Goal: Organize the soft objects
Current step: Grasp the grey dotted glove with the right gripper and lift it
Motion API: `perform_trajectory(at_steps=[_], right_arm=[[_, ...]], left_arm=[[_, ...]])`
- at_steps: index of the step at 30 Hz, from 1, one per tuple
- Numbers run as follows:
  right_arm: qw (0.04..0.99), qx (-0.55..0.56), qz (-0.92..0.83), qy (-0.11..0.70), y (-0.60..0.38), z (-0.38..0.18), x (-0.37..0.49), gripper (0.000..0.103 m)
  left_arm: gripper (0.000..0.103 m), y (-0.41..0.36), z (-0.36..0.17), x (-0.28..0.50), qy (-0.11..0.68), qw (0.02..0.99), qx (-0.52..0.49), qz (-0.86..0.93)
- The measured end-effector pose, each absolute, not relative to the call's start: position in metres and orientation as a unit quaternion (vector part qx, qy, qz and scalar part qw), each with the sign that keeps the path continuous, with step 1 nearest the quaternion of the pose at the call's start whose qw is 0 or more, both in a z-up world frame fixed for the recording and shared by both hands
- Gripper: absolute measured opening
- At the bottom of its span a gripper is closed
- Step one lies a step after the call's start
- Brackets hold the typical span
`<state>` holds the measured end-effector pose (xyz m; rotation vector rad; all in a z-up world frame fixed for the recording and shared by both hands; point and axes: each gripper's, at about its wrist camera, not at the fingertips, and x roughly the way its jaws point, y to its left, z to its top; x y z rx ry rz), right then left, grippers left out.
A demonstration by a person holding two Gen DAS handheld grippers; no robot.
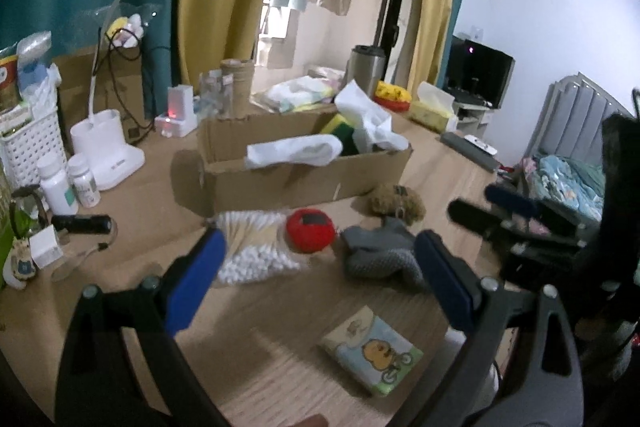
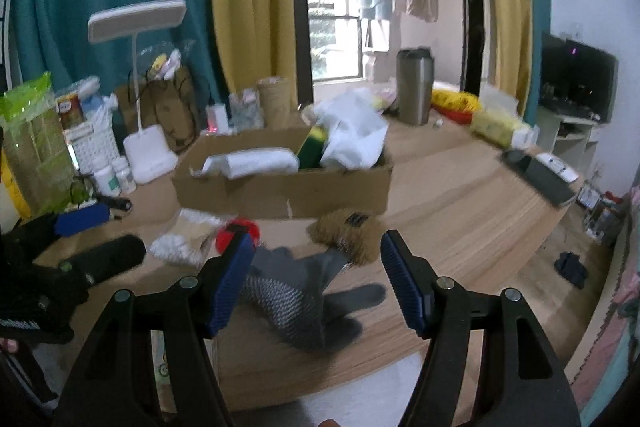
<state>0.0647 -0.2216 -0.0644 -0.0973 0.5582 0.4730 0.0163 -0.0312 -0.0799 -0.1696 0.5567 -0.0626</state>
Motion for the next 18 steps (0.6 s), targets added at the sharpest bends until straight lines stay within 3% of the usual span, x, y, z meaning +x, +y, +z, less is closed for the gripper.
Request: perform_trajectory(at_steps=[18], right_arm=[[0.887,-0.05,0.291,0.355,-0.188,-0.131,0.093,0.068]], left_arm=[[0.097,-0.013,-0.103,0.017,0.305,0.949,-0.084,0.009]])
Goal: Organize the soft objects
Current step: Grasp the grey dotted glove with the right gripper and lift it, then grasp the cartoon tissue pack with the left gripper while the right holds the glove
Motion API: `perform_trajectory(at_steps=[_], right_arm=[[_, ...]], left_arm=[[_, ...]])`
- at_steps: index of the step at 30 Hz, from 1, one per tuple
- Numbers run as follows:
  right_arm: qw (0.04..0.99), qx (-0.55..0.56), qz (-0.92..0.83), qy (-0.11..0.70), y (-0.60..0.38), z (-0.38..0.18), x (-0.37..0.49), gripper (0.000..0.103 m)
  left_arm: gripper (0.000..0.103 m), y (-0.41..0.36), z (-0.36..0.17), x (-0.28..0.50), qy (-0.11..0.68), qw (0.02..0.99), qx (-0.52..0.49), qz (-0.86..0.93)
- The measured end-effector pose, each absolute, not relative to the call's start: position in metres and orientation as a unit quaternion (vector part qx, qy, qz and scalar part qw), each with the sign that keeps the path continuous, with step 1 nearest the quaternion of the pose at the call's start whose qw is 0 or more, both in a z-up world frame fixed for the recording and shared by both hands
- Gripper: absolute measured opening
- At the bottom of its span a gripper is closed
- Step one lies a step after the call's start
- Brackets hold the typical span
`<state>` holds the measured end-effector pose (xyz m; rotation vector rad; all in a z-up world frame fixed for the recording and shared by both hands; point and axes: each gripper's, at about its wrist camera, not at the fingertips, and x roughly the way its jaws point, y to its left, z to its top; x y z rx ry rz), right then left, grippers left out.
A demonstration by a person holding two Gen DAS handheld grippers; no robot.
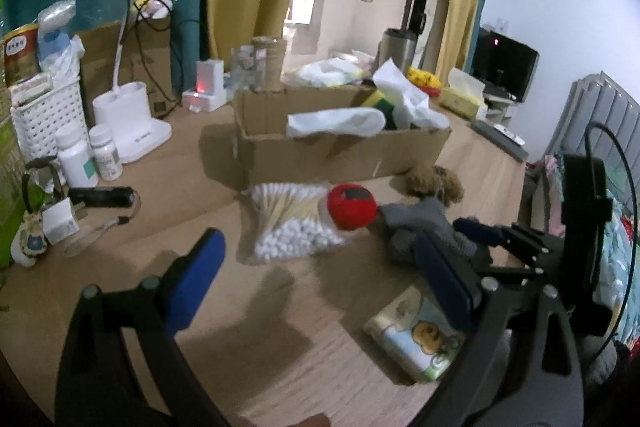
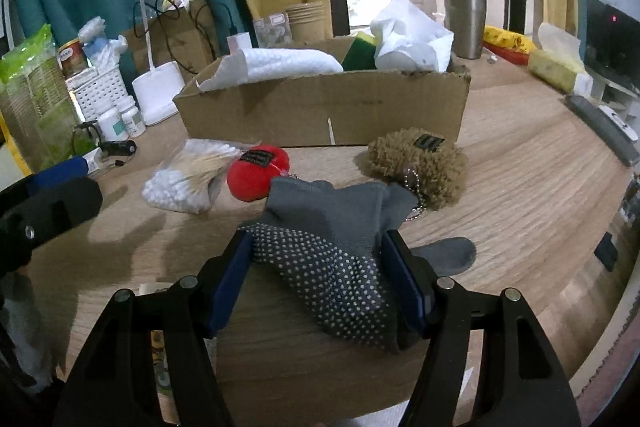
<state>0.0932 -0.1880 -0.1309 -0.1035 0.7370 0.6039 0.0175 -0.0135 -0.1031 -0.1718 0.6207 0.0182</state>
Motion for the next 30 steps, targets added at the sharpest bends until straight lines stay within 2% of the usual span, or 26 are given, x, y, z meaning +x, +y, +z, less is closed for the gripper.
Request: perform_trajectory(at_steps=[1,2,3,16,29,30], right_arm=[[0.885,-0.051,0.296,0.355,-0.188,-0.133,0.094,0.053],[0.882,-0.055,0.3,0.358,-0.189,-0.135,0.095,0.03],[0.883,-0.059,0.3,0.357,-0.189,-0.135,0.094,0.025],[0.897,-0.004,0.315,0.311,-0.235,-0.109,0.086,0.023],[0.897,0.014,0.315,0.309,-0.249,-0.11,0.085,0.023],[0.898,0.015,0.314,0.309,-0.25,-0.111,0.085,0.023]], left_arm=[[0.097,-0.015,-0.105,0.018,0.309,0.947,-0.084,0.008],[0.097,-0.016,-0.106,0.018,0.313,0.946,-0.085,0.008],[0.097,-0.018,-0.107,0.018,0.315,0.945,-0.084,0.01],[0.097,-0.055,-0.127,0.028,0.377,0.924,-0.065,-0.014],[0.095,-0.086,-0.145,0.036,0.434,0.899,-0.039,-0.049],[0.09,-0.087,-0.146,0.036,0.433,0.899,-0.036,-0.049]])
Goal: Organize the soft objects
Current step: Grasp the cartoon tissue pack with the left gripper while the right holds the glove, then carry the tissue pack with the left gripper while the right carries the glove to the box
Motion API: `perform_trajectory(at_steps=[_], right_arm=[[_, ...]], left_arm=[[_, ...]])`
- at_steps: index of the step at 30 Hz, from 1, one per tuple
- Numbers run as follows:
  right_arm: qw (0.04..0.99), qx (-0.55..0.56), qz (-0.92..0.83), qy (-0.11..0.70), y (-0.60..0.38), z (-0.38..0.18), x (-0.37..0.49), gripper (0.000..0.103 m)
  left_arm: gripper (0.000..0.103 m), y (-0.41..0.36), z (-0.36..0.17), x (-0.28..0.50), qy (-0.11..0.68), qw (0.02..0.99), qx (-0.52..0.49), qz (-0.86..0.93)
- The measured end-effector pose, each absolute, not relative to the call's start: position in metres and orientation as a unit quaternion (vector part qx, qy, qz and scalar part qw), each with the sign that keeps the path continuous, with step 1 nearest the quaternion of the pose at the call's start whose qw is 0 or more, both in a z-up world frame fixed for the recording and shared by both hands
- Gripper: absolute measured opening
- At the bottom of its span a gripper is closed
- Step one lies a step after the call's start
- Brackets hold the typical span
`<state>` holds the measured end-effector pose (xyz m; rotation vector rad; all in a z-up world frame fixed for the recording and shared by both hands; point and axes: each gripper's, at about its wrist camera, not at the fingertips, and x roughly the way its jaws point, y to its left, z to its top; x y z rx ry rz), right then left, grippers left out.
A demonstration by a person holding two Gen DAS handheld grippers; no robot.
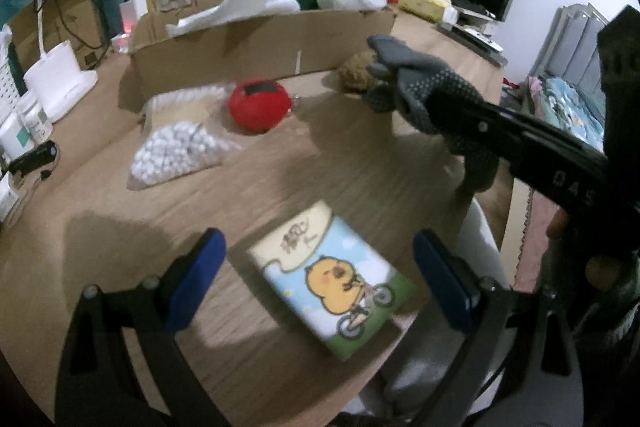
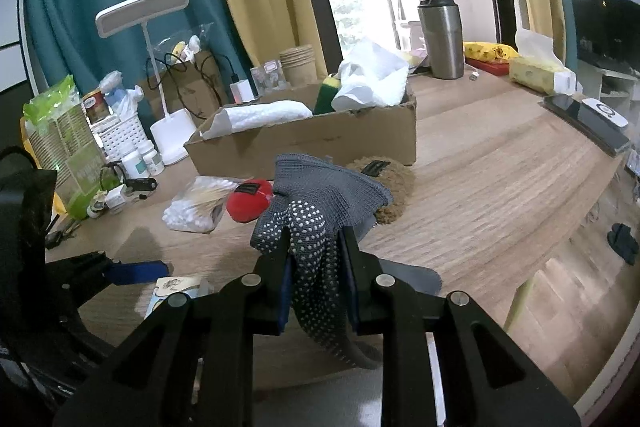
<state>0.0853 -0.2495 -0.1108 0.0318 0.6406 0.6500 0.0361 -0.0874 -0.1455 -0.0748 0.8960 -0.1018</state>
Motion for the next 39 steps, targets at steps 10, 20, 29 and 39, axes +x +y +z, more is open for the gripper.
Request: perform_trajectory(at_steps=[10,20,29,39], right_arm=[[0.898,0.016,0.313,0.31,-0.247,-0.112,0.086,0.023],[0.899,0.016,0.313,0.304,-0.246,-0.106,0.087,0.023],[0.905,0.012,0.313,0.286,-0.245,-0.089,0.081,0.023],[0.911,0.009,0.318,0.262,-0.244,-0.066,0.074,0.023]], left_arm=[[0.062,-0.088,-0.143,0.034,0.428,0.901,-0.03,-0.061],[0.06,-0.082,-0.134,0.032,0.407,0.91,-0.039,-0.066],[0.06,-0.076,-0.113,0.028,0.37,0.926,-0.039,-0.062],[0.06,-0.062,-0.077,0.027,0.32,0.944,-0.047,-0.057]])
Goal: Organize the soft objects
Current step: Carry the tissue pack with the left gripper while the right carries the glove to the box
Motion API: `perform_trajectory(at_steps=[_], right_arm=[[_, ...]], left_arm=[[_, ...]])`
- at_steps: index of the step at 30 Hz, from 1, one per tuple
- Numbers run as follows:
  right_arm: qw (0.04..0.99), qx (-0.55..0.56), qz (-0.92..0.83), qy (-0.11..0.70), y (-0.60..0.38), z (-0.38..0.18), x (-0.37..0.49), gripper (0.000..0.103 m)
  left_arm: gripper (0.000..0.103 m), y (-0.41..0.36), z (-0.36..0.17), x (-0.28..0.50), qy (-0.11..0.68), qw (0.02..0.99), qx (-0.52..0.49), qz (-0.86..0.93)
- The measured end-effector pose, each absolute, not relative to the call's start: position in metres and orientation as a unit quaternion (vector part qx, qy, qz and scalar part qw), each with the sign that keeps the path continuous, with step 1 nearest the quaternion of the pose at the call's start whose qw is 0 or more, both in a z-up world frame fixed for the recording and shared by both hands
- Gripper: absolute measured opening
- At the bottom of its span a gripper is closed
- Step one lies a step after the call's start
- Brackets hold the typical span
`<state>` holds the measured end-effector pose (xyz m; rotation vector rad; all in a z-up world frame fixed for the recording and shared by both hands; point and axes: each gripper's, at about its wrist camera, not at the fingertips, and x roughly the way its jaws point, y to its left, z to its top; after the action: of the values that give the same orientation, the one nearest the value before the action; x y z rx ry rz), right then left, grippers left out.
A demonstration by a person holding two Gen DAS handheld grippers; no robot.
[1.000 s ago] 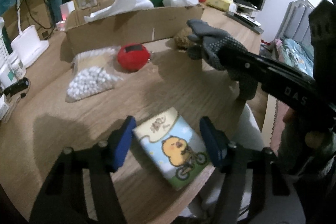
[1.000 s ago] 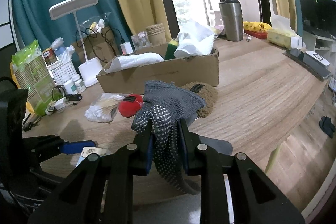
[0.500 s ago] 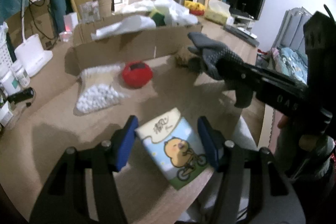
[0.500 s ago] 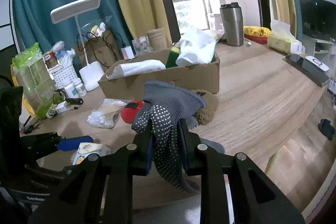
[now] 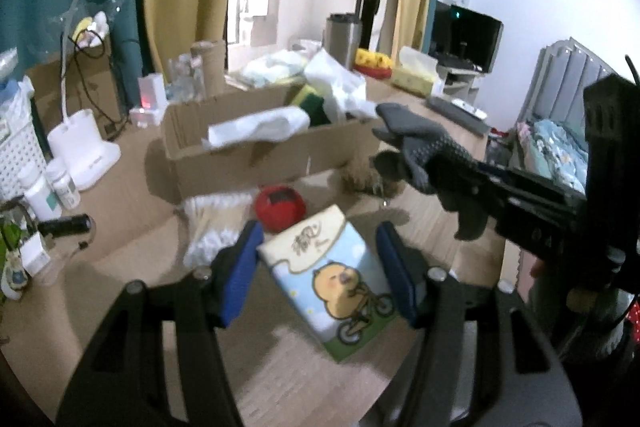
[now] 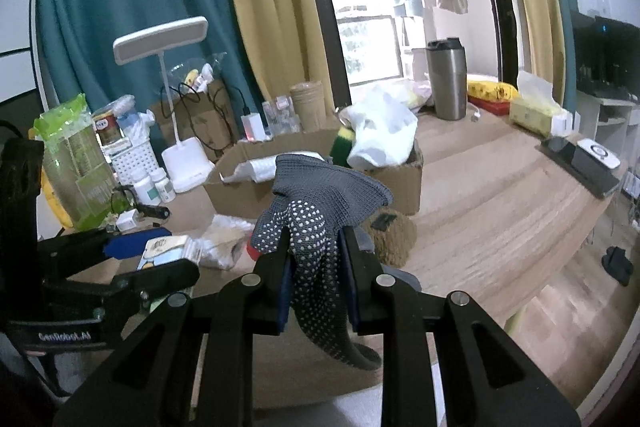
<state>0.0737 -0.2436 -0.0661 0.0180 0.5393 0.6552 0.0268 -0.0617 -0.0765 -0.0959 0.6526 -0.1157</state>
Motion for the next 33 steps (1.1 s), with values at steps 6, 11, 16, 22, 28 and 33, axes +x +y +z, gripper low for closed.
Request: perform_trajectory(at_steps=[6,11,16,22,28,33], right_arm=[[0.914,0.005,0.321,0.248,-0.241,-0.053,0.072,0.023],[0.916,0.003,0.326,0.236,-0.236,-0.041,0.072,0.023],[0.917,0.001,0.329,0.225,-0.233,-0.031,0.073,0.023],[0.919,-0.004,0.33,0.215,-0.228,-0.022,0.075,0.023],[0.92,-0.009,0.333,0.204,-0.222,-0.012,0.081,0.023],[0.921,-0.008,0.338,0.193,-0.218,-0.003,0.087,0.023]], left_arm=[[0.06,-0.053,-0.056,0.027,0.293,0.954,-0.047,-0.05],[0.06,-0.044,-0.043,0.03,0.274,0.96,-0.048,-0.043],[0.06,-0.039,-0.031,0.029,0.257,0.965,-0.047,-0.037],[0.06,-0.03,-0.021,0.032,0.24,0.969,-0.046,-0.028],[0.06,-0.022,-0.013,0.04,0.226,0.973,-0.043,-0.02],[0.06,-0.016,-0.008,0.045,0.22,0.974,-0.045,-0.009]])
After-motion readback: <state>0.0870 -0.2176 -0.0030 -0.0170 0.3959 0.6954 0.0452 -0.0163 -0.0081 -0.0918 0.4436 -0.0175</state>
